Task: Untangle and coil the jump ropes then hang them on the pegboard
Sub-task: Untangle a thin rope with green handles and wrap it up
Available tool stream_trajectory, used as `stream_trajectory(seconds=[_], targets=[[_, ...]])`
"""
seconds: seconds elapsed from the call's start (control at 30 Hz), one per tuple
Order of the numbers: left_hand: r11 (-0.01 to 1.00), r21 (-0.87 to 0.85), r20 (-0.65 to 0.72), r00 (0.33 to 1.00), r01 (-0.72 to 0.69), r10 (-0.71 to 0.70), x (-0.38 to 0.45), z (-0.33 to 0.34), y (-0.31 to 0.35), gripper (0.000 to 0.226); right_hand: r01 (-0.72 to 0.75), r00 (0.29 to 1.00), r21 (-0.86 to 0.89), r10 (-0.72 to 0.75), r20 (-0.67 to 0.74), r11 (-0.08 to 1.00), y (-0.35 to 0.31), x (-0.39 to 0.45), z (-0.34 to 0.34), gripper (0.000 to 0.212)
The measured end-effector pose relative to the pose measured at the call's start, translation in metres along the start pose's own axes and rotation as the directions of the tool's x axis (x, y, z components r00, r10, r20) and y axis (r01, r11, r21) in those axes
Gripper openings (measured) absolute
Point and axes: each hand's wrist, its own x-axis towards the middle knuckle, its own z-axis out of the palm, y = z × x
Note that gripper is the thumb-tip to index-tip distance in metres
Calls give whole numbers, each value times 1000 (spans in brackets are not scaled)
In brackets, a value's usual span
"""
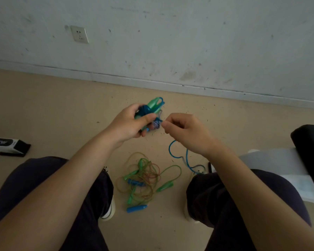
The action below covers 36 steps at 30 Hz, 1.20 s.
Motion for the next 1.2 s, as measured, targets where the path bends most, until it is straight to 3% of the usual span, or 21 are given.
stream_trajectory(seconds=[0.1,0.2,0.3,0.4,0.6,0.77,0.87,1.0,1.07,1.2], targets=[[992,121,230,972,28,-55,-4,0,-2,14,72,997,-61,-73,-24,996,-2,-2,-5,21],[988,152,418,903,35,-96,-8,3,-2,28,152,988,-138,-155,-14,979,-2,-3,-8,17],[986,161,521,845,40,-119,-10,3,1,44,223,972,-214,-233,-19,951,0,-1,-8,12],[989,141,567,814,52,-124,-12,5,1,43,214,973,-209,-227,-39,954,3,1,-10,10],[991,104,504,854,89,-130,-13,7,2,44,104,991,-54,-108,-84,993,5,5,-7,11],[979,199,350,930,38,-107,-12,11,-5,34,54,996,22,-52,-71,998,11,5,-5,30],[989,141,300,954,-33,-11,-13,13,-4,30,8,999,141,0,-53,990,13,7,-4,25],[985,79,249,960,-155,131,-15,11,1,48,-70,998,271,70,10,960,14,6,-3,26],[979,37,238,953,-200,186,-16,11,3,47,-73,997,331,60,48,941,13,5,-3,28],[980,-154,128,981,-125,145,-13,12,4,32,-85,995,366,63,71,927,12,5,-6,37]])
